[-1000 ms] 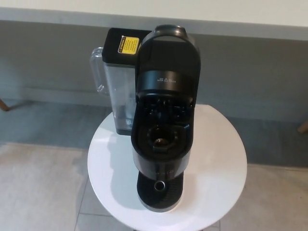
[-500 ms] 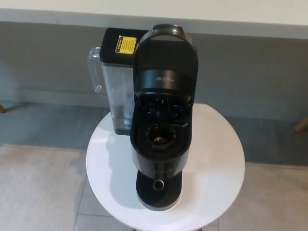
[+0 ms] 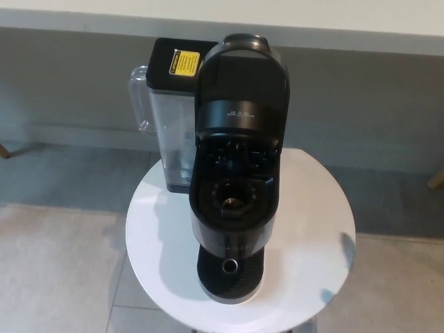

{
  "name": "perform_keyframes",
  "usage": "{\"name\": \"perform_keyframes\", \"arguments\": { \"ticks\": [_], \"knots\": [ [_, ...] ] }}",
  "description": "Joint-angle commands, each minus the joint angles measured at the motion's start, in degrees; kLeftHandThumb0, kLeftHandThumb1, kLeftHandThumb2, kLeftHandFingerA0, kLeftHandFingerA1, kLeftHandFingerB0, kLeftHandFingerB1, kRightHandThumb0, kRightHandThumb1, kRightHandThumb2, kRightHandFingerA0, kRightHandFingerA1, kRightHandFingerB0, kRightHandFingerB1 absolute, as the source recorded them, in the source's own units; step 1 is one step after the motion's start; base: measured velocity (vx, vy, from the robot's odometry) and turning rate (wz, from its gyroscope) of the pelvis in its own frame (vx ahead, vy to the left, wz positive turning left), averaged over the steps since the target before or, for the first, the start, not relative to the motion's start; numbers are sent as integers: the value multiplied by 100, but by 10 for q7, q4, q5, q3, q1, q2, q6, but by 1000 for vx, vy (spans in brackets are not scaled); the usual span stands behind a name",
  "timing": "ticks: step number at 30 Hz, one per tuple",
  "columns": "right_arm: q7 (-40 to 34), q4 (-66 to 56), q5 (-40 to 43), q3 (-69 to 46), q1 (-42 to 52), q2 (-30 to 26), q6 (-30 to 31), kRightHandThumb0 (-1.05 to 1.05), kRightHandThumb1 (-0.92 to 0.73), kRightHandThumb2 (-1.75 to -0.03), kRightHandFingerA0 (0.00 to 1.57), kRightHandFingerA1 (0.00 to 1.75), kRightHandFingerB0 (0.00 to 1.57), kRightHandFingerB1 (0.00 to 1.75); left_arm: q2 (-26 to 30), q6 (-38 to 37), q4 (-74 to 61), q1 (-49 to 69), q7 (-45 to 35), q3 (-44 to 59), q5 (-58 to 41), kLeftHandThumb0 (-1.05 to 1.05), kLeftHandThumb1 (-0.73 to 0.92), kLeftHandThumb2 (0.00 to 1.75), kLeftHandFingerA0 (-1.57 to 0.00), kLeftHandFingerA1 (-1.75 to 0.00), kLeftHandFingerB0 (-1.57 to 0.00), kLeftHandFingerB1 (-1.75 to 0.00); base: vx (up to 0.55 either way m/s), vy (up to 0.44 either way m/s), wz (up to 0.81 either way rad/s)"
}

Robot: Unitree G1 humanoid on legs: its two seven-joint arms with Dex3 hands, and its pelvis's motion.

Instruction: A coffee maker is kept on a small desk and the robot walks towards it and uses its right hand to push down the lid of the coffee maker to close it

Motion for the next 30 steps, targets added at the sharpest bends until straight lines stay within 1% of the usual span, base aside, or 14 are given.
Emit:
{"name": "perform_keyframes", "arguments": {
  "ticks": [1,4,7,8,9,14,15,19,20,21,22,23,26,30],
  "knots": [
    [44,-72,-30,43,-104,-22,171,-105,-72,-116,35,62,8,22,5,-4,0,6,-2,9,-11,-79,61,59,-4,-62,-3,-45,0,0,0],
    [49,-57,-54,68,-174,-23,189,-100,-88,-70,36,60,10,30,4,-2,0,6,-2,14,-16,-78,48,91,-1,-58,-4,-43,0,0,0],
    [59,-40,-66,85,-225,-26,203,-102,-90,-71,35,66,9,31,4,-5,1,9,0,9,-9,-76,48,92,-1,-57,-4,-43,0,0,0],
    [65,-35,-68,91,-240,-28,206,-105,-78,-120,30,65,7,29,5,-8,1,10,2,5,-4,-92,55,93,-2,-60,-5,-45,0,0,0],
    [77,-19,-72,103,-272,-29,213,-102,-92,-72,27,60,7,34,4,-11,1,12,4,0,2,-86,52,93,0,-57,-5,-45,0,0,0],
    [104,25,-95,148,-351,-35,235,-105,-92,-77,14,54,4,34,1,-4,2,14,-1,11,-10,-78,47,91,-4,-59,-5,-42,0,0,0],
    [108,30,-96,156,-363,-34,246,-99,-74,-120,8,55,3,31,1,-4,3,14,-2,11,-10,-78,47,91,-4,-58,-5,-41,0,0,0],
    [123,73,-99,182,-411,-24,248,-105,-92,-77,10,50,5,31,-1,-5,3,15,-2,16,-11,-77,47,92,-3,-58,-4,-44,0,0,0],
    [123,85,-104,190,-424,-18,253,-94,-70,-122,12,57,0,26,-1,-7,2,16,-3,15,-9,-87,52,92,0,-58,-5,-39,0,0,0],
    [125,97,-107,197,-437,-12,257,-105,-92,-78,9,51,4,32,0,-7,2,17,-2,14,-8,-78,47,92,-4,-59,-3,-46,0,0,0],
    [127,117,-111,207,-453,-2,253,-93,-70,-123,10,56,0,26,0,-5,4,17,1,14,-7,-89,53,91,-2,-58,-5,-39,0,0,0],
    [126,136,-114,215,-465,6,246,-105,-92,-76,8,49,5,32,1,-4,4,17,1,15,-7,-83,50,92,-1,-57,-4,-41,0,0,0],
    [128,160,-122,230,-483,19,250,-105,-75,-121,10,54,10,27,0,-8,4,18,-1,13,-5,-86,52,92,-4,-59,-4,-39,0,0,0],
    [128,183,-142,255,-504,41,268,-105,-92,-79,13,51,4,31,-1,-1,5,17,-4,21,-12,-82,49,92,-1,-57,-4,-40,0,0,0]
  ]
}}
